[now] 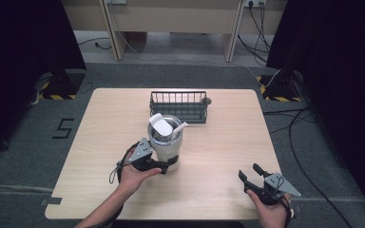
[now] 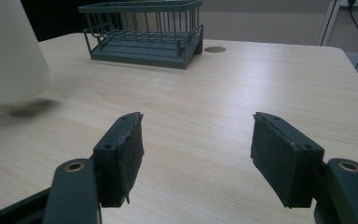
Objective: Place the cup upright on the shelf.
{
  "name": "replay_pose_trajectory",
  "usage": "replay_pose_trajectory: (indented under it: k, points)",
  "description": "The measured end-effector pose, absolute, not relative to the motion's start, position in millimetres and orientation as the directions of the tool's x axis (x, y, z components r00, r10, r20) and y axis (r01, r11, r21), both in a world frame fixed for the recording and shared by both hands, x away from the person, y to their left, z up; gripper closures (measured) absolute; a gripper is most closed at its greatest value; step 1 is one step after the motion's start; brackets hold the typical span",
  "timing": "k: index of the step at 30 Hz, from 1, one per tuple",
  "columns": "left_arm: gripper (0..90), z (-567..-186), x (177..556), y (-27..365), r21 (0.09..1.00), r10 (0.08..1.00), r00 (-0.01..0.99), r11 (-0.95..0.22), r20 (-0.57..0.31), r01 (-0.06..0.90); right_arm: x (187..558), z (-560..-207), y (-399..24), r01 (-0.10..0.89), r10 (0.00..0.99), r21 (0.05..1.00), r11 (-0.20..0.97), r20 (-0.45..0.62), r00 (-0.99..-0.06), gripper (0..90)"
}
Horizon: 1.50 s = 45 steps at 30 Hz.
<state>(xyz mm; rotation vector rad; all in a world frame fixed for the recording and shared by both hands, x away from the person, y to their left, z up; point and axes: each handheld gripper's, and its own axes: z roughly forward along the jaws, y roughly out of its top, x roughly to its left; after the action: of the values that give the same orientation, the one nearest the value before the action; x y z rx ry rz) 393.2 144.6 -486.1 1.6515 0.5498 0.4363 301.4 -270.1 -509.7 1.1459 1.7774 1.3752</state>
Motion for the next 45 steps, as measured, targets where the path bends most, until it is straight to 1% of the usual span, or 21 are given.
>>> replay_pose_trajectory:
  k: [30,45]
  points:
    - [10.8,-454.6,423.6,142.1,0.992,0.601,0.800,-0.095,-0.010,0.084,302.6,-511.4,-270.7,0.272,0.898,0.960,0.075,0.054,-0.437,34.7]
    - [10.9,-437.9,442.3,130.2,0.992,0.599,0.801,-0.107,0.007,0.071,302.9,-511.4,-274.1,0.268,0.901,0.960,0.079,0.046,-0.432,34.7]
